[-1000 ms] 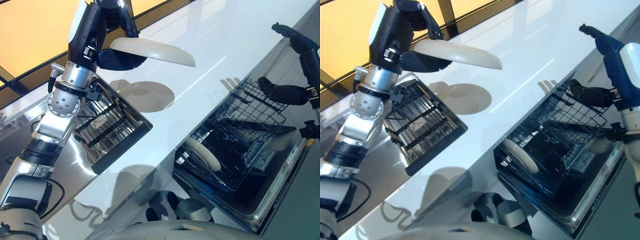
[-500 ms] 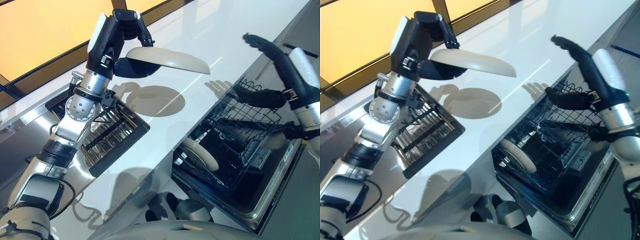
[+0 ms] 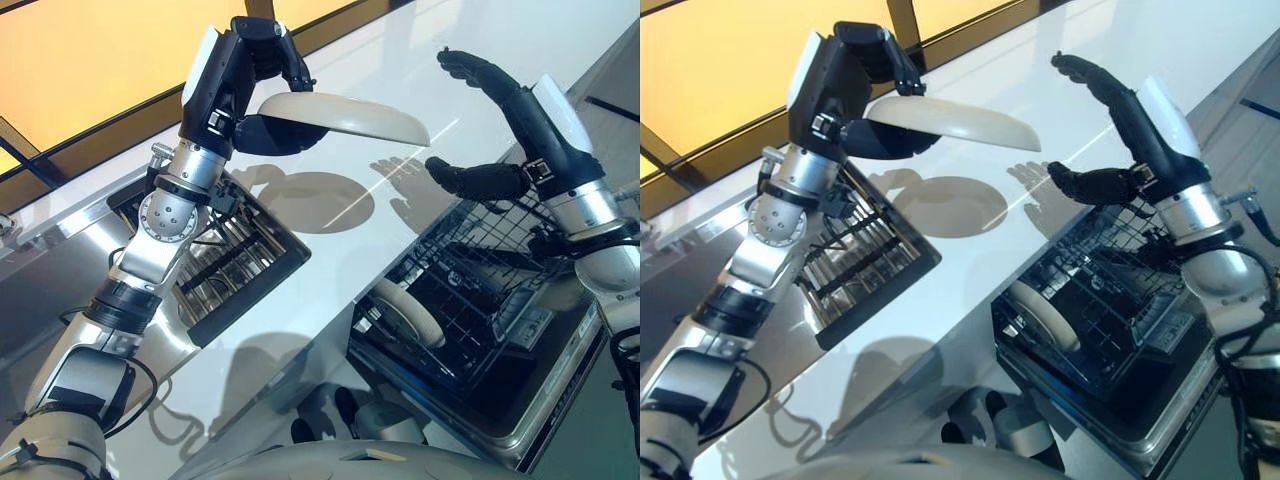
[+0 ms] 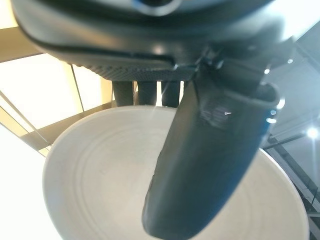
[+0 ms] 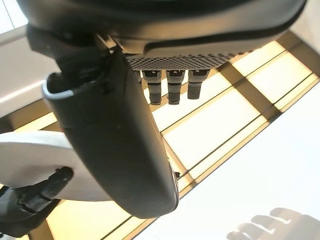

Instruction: Pick up plates and place into dishwasher.

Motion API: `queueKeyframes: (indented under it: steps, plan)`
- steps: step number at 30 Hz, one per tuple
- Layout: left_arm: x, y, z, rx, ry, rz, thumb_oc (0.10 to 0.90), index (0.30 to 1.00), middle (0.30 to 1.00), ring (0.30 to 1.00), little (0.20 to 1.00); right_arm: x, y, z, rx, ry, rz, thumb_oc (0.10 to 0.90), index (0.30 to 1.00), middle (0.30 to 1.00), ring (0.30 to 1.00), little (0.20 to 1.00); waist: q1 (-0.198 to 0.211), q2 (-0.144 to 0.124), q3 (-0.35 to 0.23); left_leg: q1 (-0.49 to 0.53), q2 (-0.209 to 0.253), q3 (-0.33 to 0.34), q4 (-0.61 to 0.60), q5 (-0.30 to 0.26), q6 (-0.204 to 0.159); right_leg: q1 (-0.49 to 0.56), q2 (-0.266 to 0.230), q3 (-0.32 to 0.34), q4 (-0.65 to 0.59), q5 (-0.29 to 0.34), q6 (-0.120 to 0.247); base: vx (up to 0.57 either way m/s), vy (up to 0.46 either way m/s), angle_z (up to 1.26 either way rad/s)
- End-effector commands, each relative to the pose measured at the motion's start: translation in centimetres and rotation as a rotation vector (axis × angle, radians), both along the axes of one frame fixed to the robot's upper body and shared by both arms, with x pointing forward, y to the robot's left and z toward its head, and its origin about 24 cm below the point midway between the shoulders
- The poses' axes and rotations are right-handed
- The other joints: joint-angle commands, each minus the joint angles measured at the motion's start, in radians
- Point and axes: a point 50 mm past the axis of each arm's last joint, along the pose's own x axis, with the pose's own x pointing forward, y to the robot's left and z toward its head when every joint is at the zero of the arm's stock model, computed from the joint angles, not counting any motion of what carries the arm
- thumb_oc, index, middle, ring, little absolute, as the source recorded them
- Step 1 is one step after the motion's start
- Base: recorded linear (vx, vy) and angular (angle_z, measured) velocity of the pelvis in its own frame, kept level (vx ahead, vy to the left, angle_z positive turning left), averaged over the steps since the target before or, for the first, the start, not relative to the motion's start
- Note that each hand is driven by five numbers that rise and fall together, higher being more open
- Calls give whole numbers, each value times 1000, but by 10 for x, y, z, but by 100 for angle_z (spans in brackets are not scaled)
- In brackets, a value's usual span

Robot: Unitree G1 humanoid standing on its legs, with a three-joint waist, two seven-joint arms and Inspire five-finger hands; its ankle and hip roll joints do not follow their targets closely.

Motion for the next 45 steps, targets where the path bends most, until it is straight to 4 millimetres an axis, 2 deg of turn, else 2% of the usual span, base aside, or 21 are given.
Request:
queueKeyframes:
  steps: [1, 21, 23, 24, 26, 27, 37, 45]
  plan:
    - [8, -11, 40, -109, -124, -58, 100, 300, 300, 300, 200, -10, 17, 46, 127, -238, 114, 800, 900, 900, 900, 900, 25, -27, -151, -3, -9, 12, 8, -71, -11, -21, -7, -51, 78, -73, 128, 0, 0, 0]
    - [24, -33, 28, -145, -28, -138, 100, 300, 300, 300, 200, -3, 51, 54, 213, -219, 309, 800, 900, 900, 900, 900, 24, -21, -160, 1, -5, 26, 8, -71, -11, -16, -9, -51, 72, -71, 125, 0, 0, 0]
    - [26, -33, 24, -148, -14, -144, 100, 300, 300, 300, 200, -2, 53, 56, 220, -217, 319, 682, 799, 799, 799, 782, 23, -21, -161, 2, -5, 28, 8, -71, -11, -17, -9, -50, 73, -71, 124, 0, 0, 0]
    - [27, -33, 23, -150, -11, -145, 100, 300, 300, 300, 200, -2, 54, 56, 223, -215, 323, 528, 667, 667, 667, 628, 22, -21, -161, 2, -5, 29, 8, -71, -11, -16, -9, -49, 73, -71, 124, 0, 0, 0]
    - [27, -34, 22, -152, -10, -154, 100, 300, 300, 300, 200, -1, 55, 56, 224, -209, 328, 336, 502, 502, 502, 436, 22, -21, -161, 2, -5, 31, 9, -72, -10, -16, -9, -49, 73, -72, 124, 0, 0, 0]
    - [27, -35, 22, -153, -10, -157, 100, 300, 300, 300, 200, 0, 55, 56, 224, -205, 330, 100, 300, 300, 300, 200, 22, -21, -162, 2, -5, 31, 8, -72, -10, -17, -9, -48, 73, -72, 123, 0, 0, 0]
    - [25, -39, 24, -148, -22, -161, 100, 300, 300, 300, 200, 2, 57, 54, 182, -190, 314, 100, 300, 300, 300, 200, 23, -25, -162, 5, -4, 33, 9, -72, -9, -14, -10, -48, 74, -73, 122, 0, 0, 0]
    - [21, -34, 28, -146, -62, -152, 100, 300, 300, 300, 200, 4, 48, 52, 149, -188, 253, 100, 300, 300, 300, 200, 22, -25, -159, 4, -4, 32, 9, -71, -9, -16, -11, -46, 79, -74, 122, 0, 0, 0]
